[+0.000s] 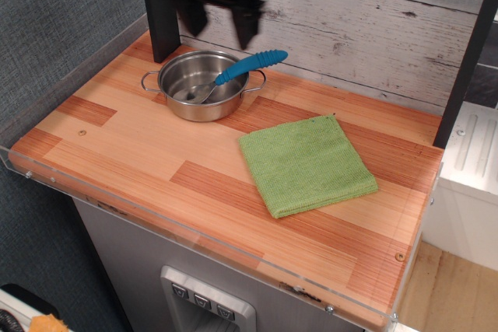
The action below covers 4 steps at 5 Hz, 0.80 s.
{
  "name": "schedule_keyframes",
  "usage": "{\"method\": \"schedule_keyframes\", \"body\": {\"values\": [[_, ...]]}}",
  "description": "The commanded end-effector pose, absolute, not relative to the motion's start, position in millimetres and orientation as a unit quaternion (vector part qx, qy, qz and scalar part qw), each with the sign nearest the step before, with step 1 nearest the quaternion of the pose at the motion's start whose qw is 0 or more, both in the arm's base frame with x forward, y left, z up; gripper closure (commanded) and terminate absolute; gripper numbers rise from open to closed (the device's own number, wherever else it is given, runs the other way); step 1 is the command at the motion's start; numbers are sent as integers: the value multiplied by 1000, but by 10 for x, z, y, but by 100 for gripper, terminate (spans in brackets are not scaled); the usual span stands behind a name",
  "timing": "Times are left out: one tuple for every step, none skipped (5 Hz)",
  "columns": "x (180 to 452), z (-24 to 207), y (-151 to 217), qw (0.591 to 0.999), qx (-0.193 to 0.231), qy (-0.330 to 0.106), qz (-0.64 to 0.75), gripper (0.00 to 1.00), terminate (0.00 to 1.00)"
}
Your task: Pick up blue spoon and place inside bowl
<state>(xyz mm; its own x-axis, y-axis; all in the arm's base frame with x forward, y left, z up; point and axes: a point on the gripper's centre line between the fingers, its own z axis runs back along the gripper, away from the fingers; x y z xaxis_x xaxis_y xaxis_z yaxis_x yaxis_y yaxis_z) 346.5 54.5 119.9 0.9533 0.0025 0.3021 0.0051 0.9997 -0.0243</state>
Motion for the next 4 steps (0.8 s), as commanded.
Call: {"method": "schedule_keyframes", "body": {"values": [[3569, 1511, 28, 987, -15, -159, -18, 0, 0], [3565, 1489, -143, 991, -13, -128, -24, 0, 0], [3565, 1489, -143, 991, -13, -128, -24, 0, 0], [3565, 1489, -143, 991, -13, -128, -24, 0, 100]]}}
